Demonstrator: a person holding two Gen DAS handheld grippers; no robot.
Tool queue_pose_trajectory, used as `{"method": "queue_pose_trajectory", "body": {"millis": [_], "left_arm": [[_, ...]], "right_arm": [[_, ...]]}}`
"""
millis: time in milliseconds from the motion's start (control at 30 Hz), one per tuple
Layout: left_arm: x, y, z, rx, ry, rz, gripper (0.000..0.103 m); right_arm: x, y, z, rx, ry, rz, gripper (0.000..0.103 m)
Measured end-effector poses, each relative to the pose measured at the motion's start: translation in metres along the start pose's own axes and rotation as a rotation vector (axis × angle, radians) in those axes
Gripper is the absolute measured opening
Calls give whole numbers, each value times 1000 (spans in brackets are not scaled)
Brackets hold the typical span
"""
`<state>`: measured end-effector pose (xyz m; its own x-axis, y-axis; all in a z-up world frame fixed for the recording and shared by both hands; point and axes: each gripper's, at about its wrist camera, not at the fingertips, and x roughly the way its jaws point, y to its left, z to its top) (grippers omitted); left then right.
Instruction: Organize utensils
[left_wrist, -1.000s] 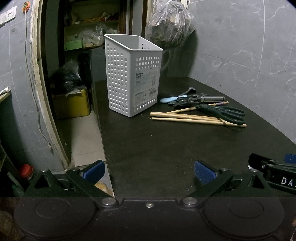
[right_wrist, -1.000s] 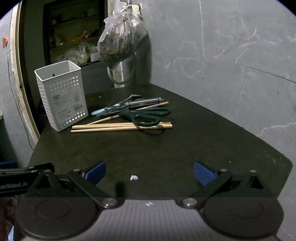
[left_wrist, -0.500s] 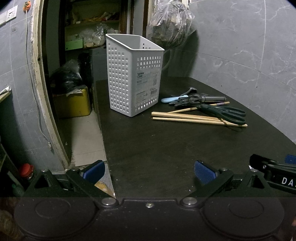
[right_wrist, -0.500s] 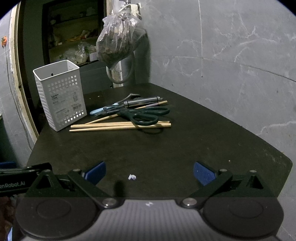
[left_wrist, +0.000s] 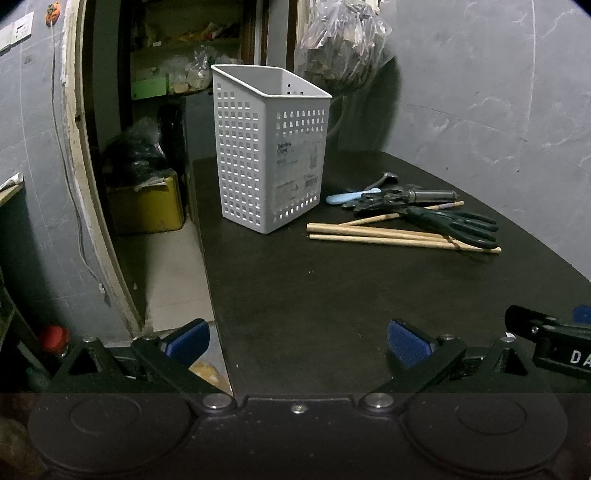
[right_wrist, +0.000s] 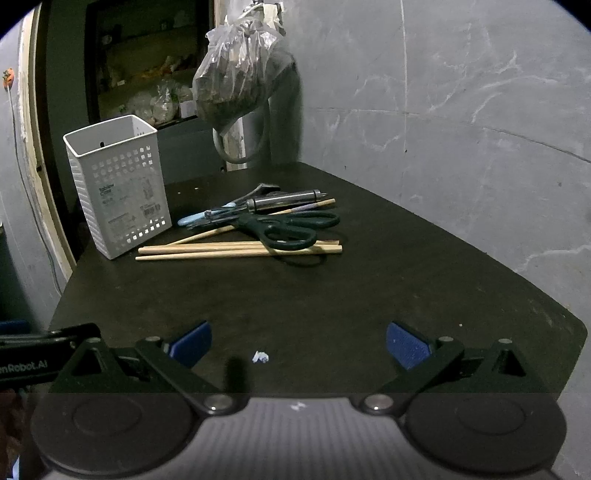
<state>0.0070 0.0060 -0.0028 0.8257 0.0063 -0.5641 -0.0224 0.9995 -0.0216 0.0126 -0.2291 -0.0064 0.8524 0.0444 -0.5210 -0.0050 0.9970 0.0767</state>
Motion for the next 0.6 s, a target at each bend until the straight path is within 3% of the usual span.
{"method": "queue_pose_trajectory", "body": {"millis": [300, 433, 500, 600], "left_arm": [[3, 22, 34, 3, -118, 38, 102], [6, 44, 55, -16, -157, 37, 102], [10, 51, 66, 37, -166, 47, 102], [11, 55, 78, 105, -235, 120, 102]], "right_arm": [[-2, -14, 21, 10, -43, 149, 103], [-13, -1, 35, -134, -150, 184, 103], [-17, 7, 42, -202, -196, 210, 103], [-24, 7, 55, -172, -240, 222, 103]]}}
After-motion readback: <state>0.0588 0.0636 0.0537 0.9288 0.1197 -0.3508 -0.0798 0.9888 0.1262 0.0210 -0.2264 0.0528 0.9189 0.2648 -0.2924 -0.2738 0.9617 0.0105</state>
